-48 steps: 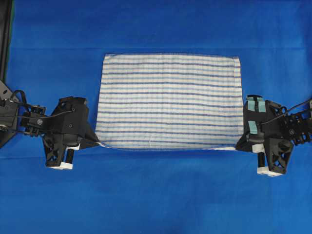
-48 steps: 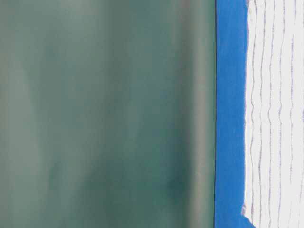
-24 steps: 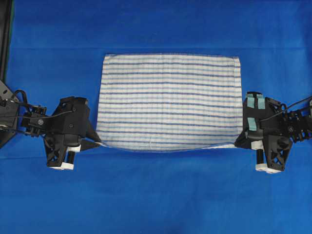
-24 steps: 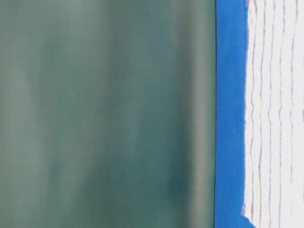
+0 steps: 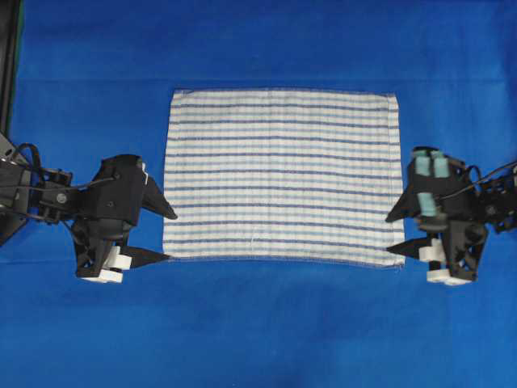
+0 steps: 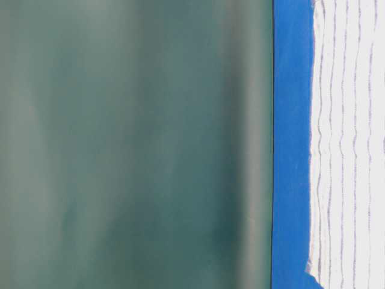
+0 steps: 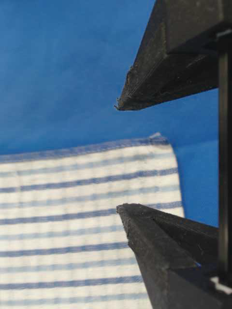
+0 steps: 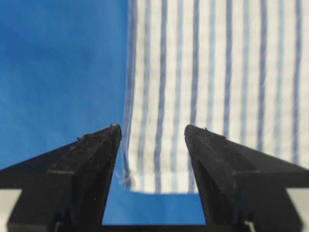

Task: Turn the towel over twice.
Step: 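Open both grippers to release the towel's corners, then pull both grippers back outward from the towel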

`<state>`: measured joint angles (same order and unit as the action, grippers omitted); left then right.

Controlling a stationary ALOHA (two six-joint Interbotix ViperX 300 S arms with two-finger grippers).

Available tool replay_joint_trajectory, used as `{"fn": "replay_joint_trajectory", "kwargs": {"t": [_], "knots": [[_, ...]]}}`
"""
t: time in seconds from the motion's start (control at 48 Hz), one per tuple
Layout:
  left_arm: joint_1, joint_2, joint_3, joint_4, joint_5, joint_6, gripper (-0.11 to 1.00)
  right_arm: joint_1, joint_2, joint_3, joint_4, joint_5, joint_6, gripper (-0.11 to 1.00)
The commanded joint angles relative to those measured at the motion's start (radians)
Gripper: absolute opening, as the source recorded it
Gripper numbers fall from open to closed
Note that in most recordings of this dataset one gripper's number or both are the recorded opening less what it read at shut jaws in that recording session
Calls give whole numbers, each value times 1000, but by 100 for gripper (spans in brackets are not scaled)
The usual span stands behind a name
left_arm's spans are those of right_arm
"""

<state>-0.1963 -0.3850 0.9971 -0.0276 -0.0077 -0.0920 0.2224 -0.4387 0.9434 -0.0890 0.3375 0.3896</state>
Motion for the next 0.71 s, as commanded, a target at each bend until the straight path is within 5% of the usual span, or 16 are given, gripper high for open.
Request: {"fn": "replay_joint_trajectory", "kwargs": {"t": [0.0,0.25,0.688], "knots": [[23,-52,-37,0,2,2,70,-18,-66,-23,-41,-5,-2,61],[100,-209,-60,3,-5,12,70,-95,-236,-17,-153,-15,0,61],[137,-296,-32,3,-6,86,70,-147,-319,-9,-212,-40,-2,61]]}}
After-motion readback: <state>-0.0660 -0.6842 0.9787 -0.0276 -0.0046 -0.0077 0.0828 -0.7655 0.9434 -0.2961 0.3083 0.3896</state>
